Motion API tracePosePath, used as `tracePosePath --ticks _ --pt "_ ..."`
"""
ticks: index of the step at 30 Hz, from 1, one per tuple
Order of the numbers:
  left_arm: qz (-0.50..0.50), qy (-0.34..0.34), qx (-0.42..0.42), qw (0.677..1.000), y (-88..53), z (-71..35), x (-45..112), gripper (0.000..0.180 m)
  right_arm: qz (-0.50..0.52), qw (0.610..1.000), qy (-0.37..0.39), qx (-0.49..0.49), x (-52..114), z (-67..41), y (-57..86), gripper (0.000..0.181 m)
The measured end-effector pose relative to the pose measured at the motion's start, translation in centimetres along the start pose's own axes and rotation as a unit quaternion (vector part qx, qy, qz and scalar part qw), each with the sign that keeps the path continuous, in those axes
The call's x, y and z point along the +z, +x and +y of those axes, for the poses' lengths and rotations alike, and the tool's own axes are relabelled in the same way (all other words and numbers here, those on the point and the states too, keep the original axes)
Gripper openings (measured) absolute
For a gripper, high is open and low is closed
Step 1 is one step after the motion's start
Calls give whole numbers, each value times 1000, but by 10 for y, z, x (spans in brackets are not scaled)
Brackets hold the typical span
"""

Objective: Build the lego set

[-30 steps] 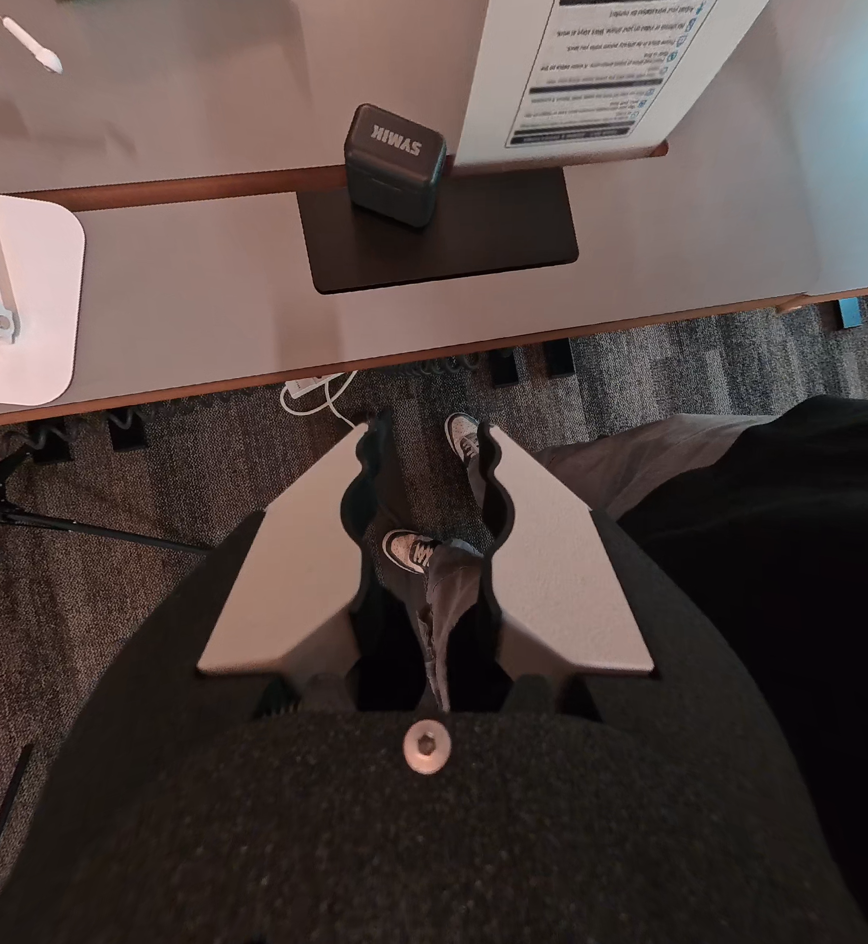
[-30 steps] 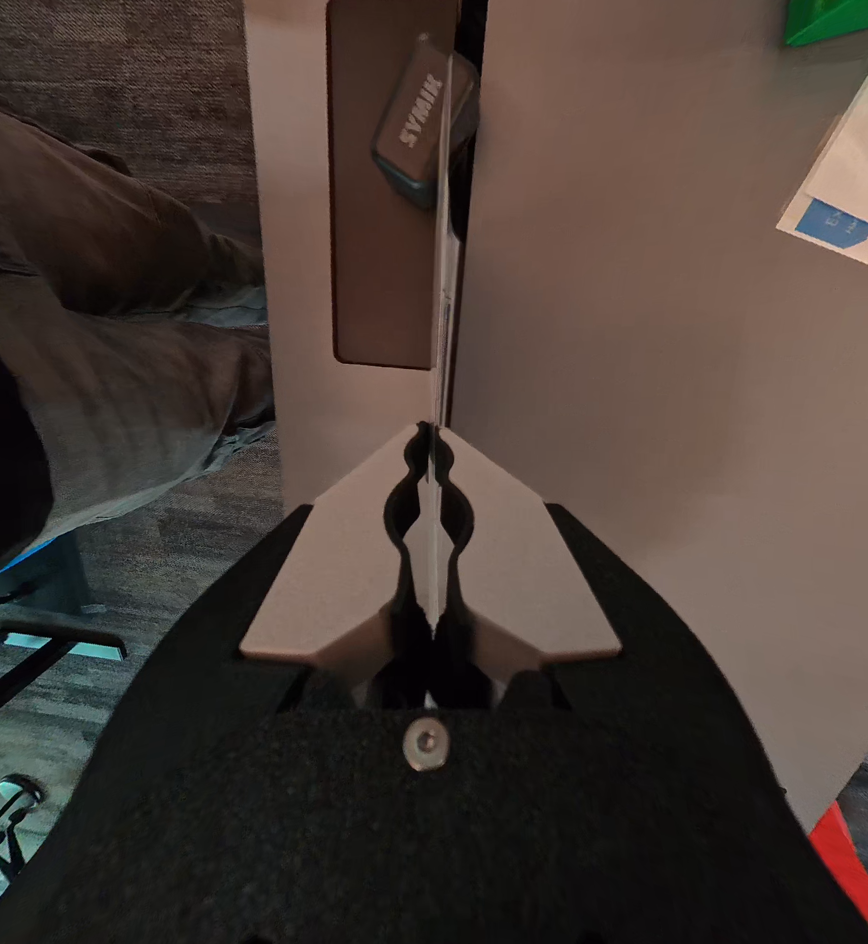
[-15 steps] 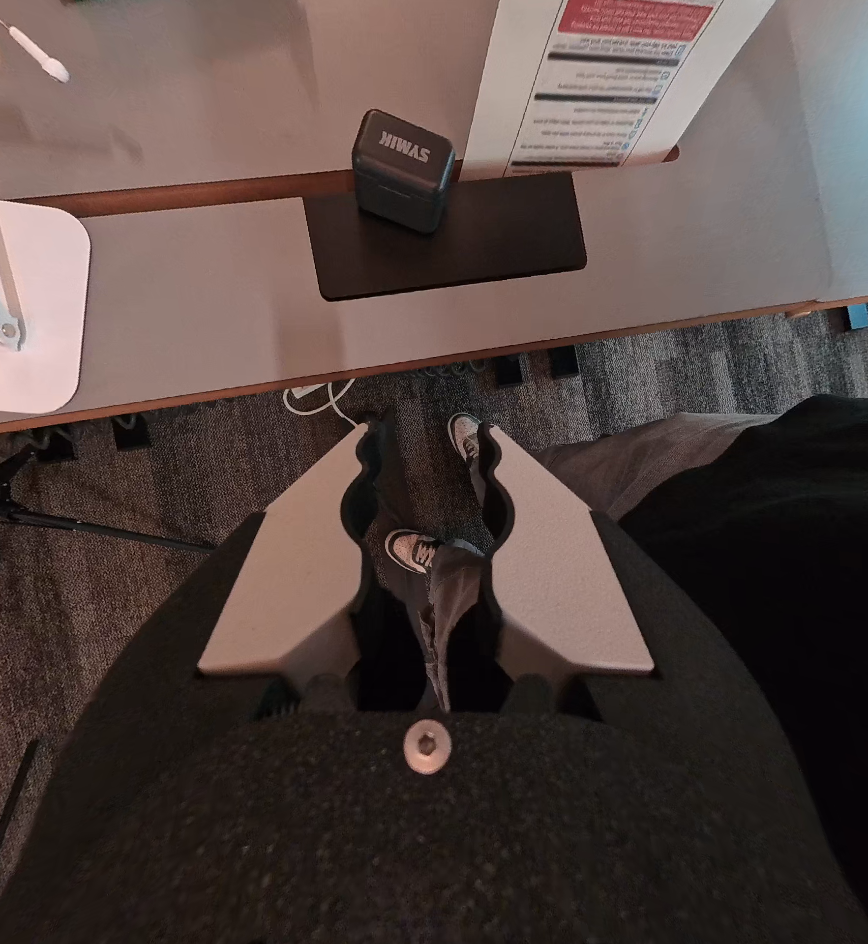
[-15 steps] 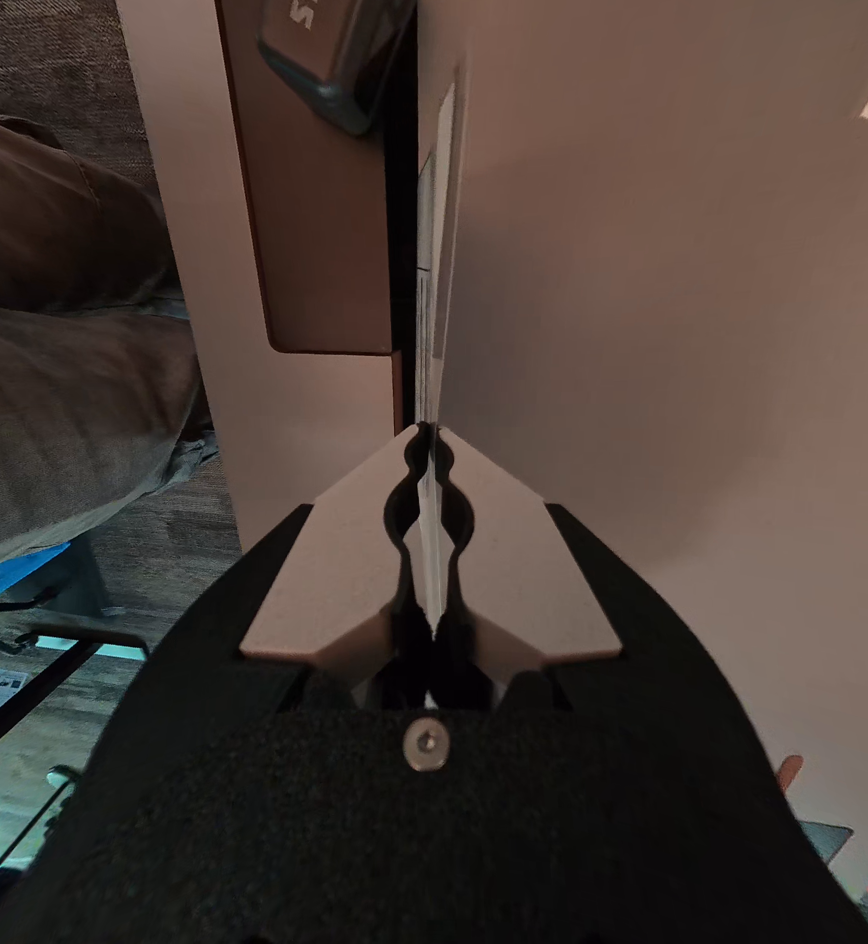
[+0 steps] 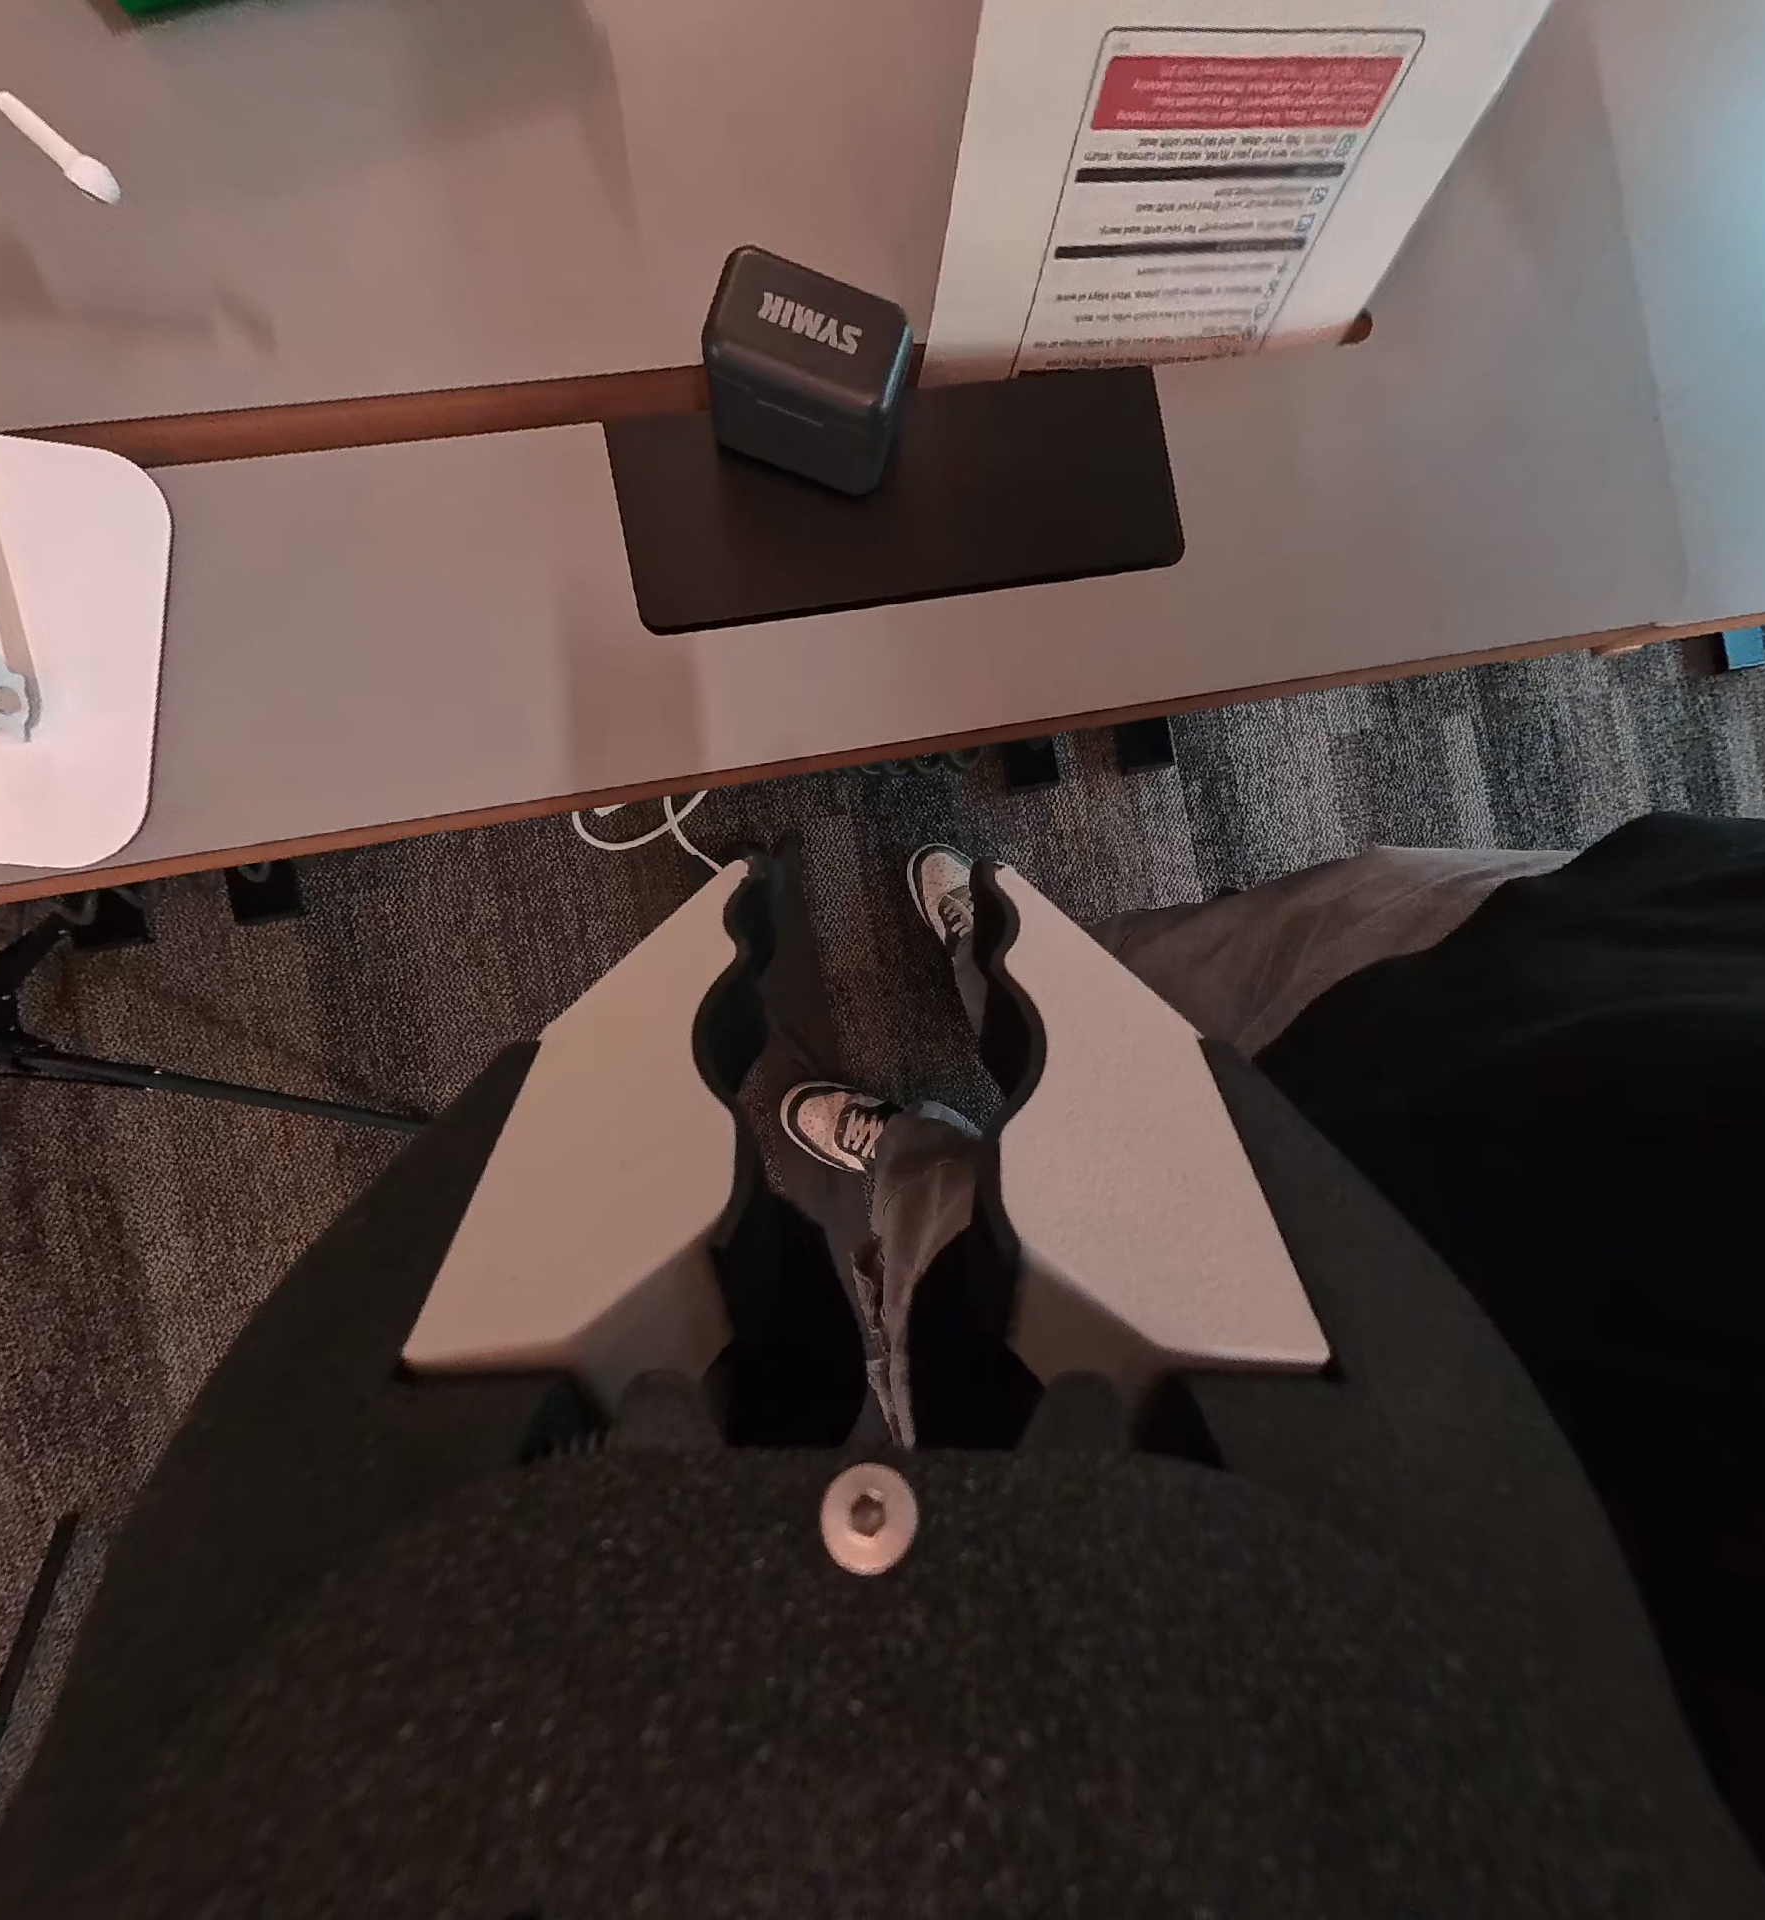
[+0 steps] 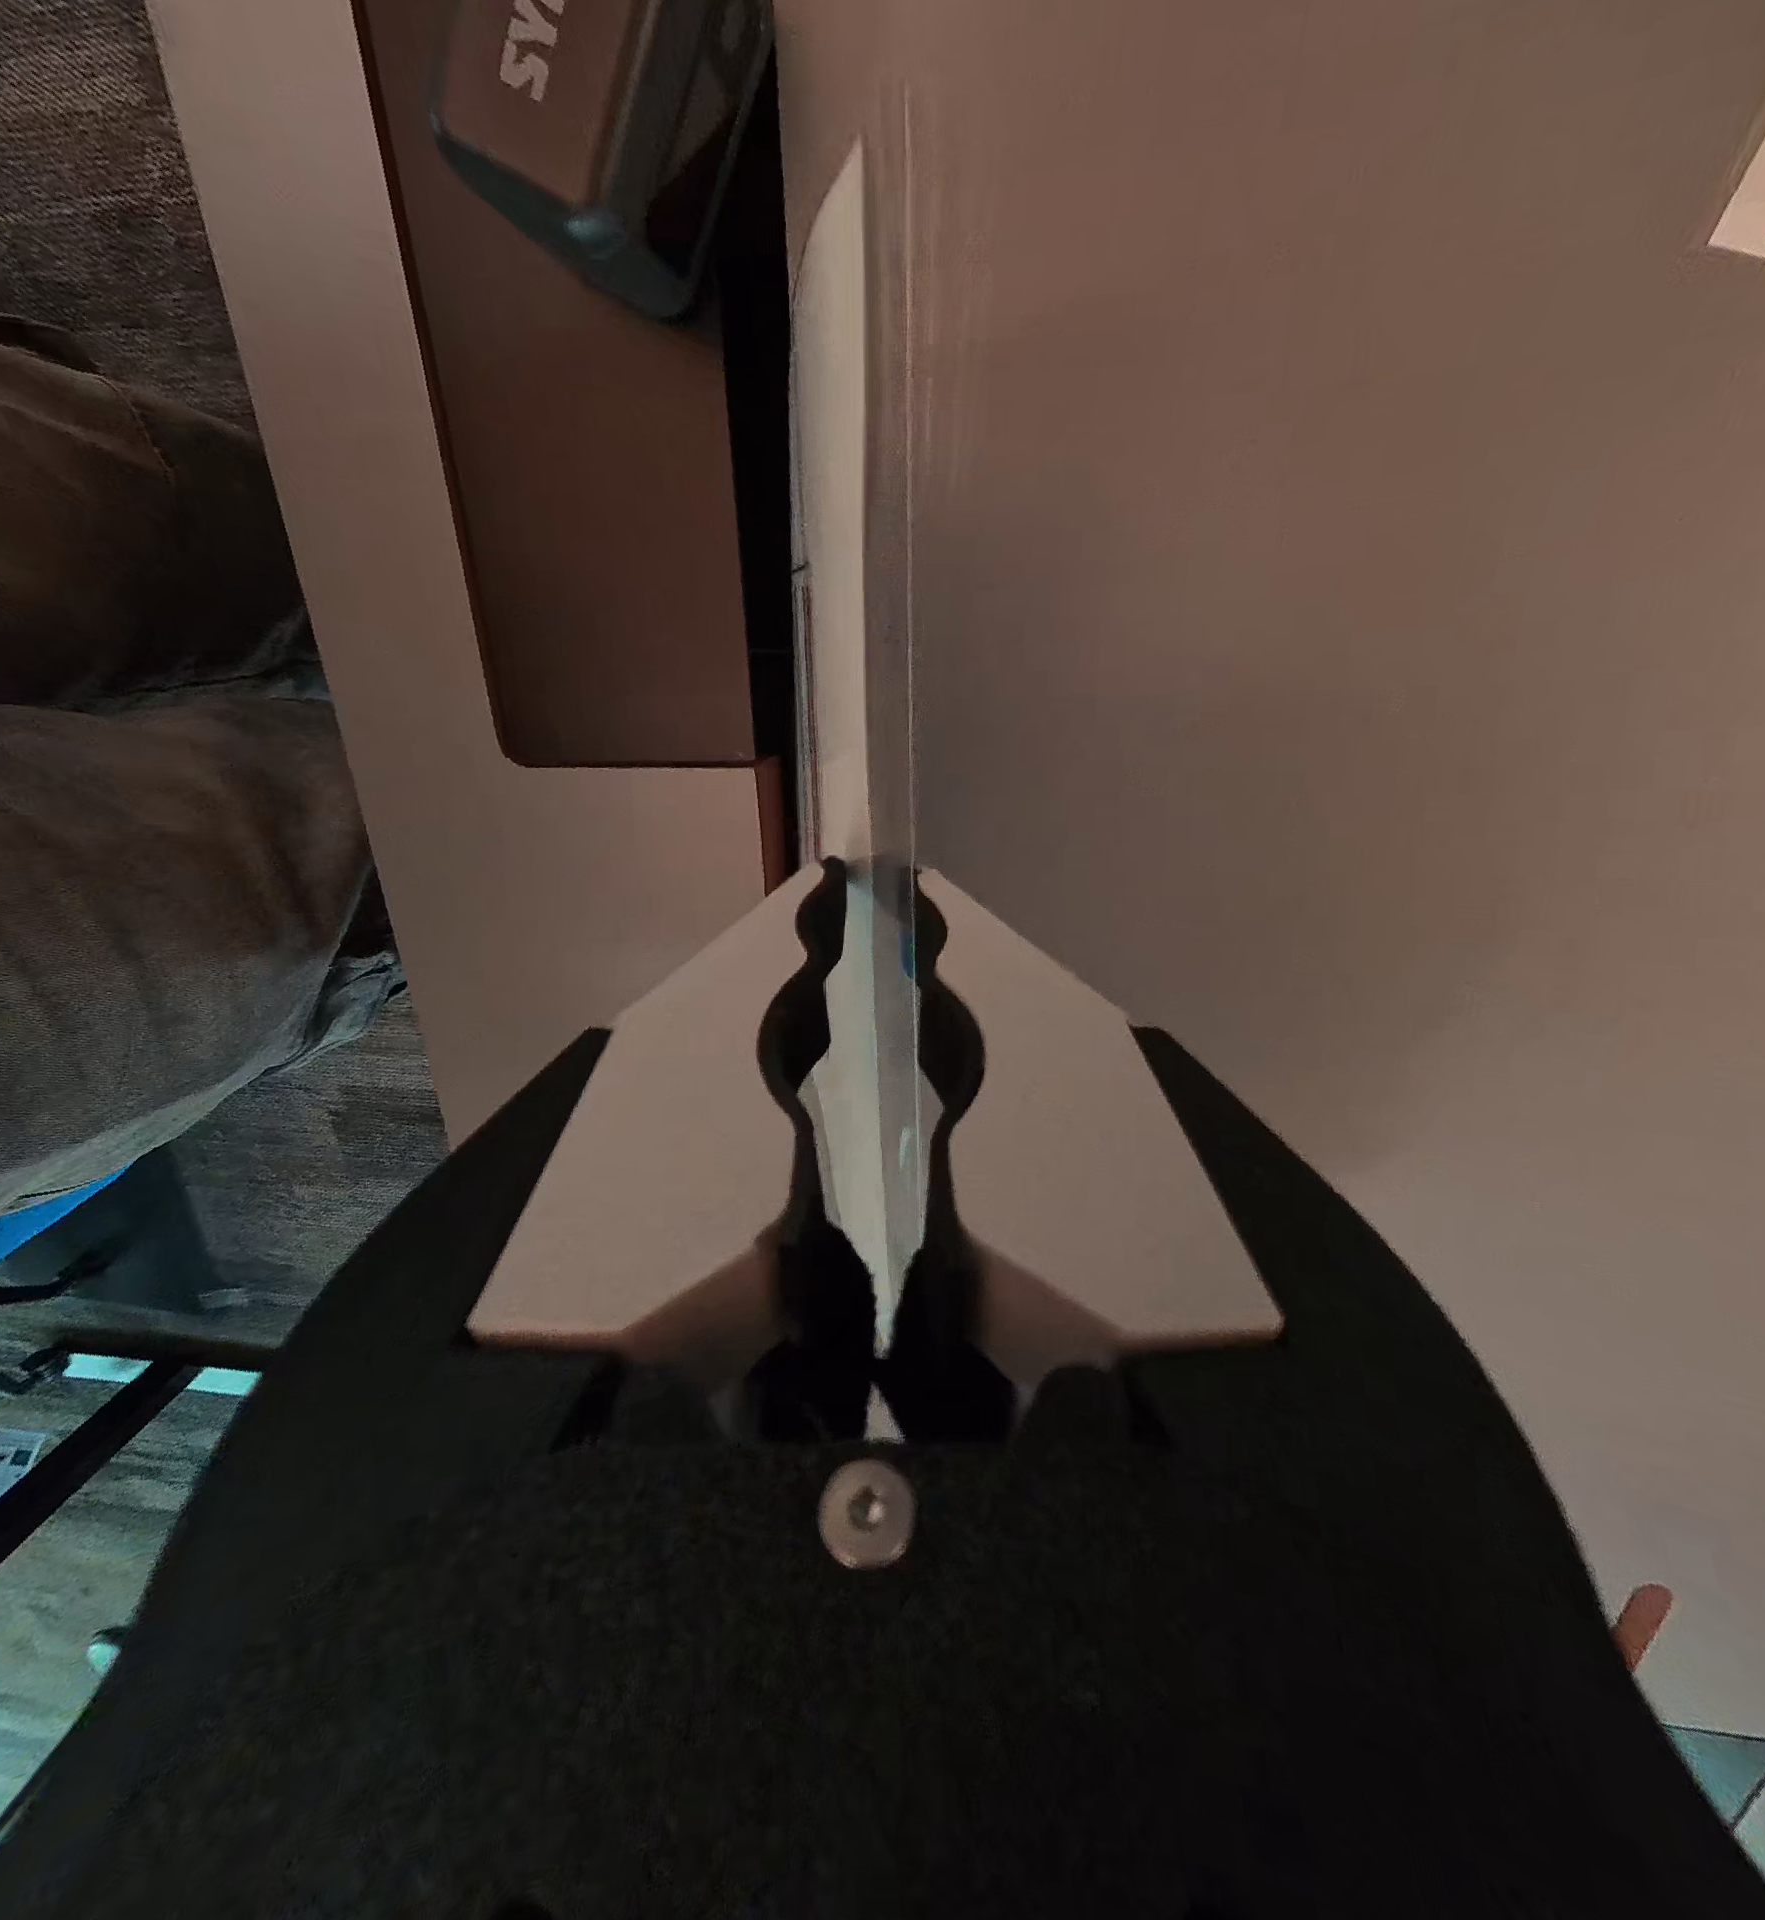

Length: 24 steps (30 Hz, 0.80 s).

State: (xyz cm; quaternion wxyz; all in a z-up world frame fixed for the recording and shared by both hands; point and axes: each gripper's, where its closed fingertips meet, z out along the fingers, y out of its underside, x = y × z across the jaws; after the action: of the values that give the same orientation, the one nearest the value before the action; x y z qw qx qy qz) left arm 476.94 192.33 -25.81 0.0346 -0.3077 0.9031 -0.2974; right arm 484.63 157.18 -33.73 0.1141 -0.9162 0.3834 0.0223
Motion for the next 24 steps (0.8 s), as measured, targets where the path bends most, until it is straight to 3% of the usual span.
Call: tracePosePath --ticks 8,13,21,24 --pt "3 3 3 1000 4 -6 2 36 -12 1000 19 8 -12 5 -13 41" --pt "2 5 1 1000 4 -5 2 35 -2 987 132 89 -56 7 -24 59" --pt "19 -1 -19 1000 9 -1 10 35 86 880 392 255 -102 35 -98 60" --pt "38 0 -24 999 16 -11 18 35 71 849 417 317 -68 45 -142 72"
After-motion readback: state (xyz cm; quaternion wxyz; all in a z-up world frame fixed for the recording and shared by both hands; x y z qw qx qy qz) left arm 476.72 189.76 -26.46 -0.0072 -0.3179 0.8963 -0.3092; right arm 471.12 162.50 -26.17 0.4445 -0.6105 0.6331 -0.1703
